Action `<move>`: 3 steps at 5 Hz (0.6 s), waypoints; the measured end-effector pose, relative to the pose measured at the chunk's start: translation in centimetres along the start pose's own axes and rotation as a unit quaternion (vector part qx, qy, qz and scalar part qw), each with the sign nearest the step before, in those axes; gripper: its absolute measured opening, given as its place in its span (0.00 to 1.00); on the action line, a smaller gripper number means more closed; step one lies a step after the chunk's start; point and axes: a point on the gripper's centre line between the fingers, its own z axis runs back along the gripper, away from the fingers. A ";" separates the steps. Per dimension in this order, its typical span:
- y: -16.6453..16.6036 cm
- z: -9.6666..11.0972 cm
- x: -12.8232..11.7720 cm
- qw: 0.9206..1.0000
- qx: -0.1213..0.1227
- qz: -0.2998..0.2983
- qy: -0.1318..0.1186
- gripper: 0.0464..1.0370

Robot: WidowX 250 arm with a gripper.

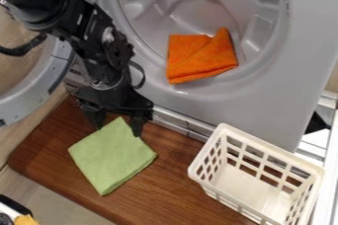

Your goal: Move the basket to the left on top of the green towel

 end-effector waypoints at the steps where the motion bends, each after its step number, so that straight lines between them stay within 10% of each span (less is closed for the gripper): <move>1: -0.1 -0.4 -0.5 1.000 0.000 0.002 0.012 0.96; 3: -2.1 -0.4 -1.1 1.000 -0.013 -0.012 0.021 0.96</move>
